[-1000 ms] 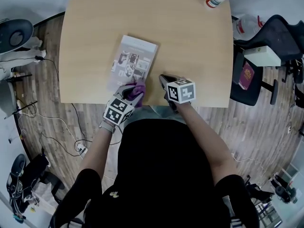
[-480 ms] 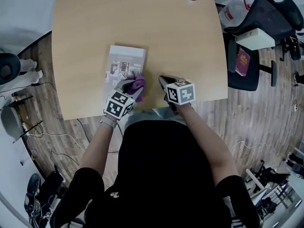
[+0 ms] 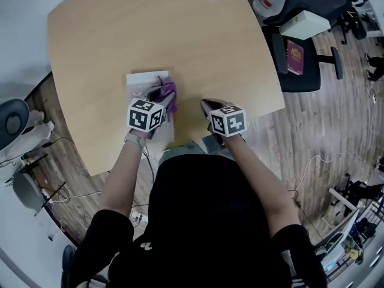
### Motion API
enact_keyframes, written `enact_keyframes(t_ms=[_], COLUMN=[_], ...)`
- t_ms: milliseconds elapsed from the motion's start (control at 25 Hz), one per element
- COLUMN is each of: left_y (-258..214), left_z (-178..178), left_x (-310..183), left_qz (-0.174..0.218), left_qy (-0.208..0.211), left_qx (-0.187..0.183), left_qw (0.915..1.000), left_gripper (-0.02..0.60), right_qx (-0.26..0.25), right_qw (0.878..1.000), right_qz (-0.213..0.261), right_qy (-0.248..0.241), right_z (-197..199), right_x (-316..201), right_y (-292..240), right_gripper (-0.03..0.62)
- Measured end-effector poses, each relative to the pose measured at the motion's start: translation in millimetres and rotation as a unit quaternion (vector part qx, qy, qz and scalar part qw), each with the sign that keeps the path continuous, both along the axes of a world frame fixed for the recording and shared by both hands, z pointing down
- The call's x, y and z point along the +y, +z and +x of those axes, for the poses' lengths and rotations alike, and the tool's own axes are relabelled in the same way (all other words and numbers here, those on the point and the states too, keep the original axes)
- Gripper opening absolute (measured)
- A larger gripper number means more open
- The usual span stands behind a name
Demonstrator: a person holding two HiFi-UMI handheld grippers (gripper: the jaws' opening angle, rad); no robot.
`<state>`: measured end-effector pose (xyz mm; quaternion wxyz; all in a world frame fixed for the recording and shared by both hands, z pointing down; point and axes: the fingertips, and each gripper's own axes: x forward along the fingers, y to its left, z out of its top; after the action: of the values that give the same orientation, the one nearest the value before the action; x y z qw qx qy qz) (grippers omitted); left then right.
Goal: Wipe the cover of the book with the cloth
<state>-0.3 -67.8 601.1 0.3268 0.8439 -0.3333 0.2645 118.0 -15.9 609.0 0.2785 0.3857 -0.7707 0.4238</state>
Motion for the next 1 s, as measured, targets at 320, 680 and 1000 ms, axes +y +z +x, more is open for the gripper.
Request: enact_keyframes(t_ms=[320,680,1000], left_y=[1,3,-5], left_z=[4,-21,-68], left_x=[-51,-87,-89], left_qz=[0.004,0.004,0.005], left_qy=[0.004,-0.038,-0.105], left_qx=[-0.002,-0.015,-0.024], left_qw=[1.0000,0.9992,0.9941], left_gripper=[0.149,0.150,0.150], right_qx=[-0.004,-0.015,-0.039], right_qw=[0.999,0.997,0.996], right_qz=[-0.004,-0.003,0.032], right_qy=[0.049,0.079,0.076], right_z=[11,14,7], right_x=[11,14,-14], right_y=[3,3,-27], right_gripper=[0.031,0.031,0.031])
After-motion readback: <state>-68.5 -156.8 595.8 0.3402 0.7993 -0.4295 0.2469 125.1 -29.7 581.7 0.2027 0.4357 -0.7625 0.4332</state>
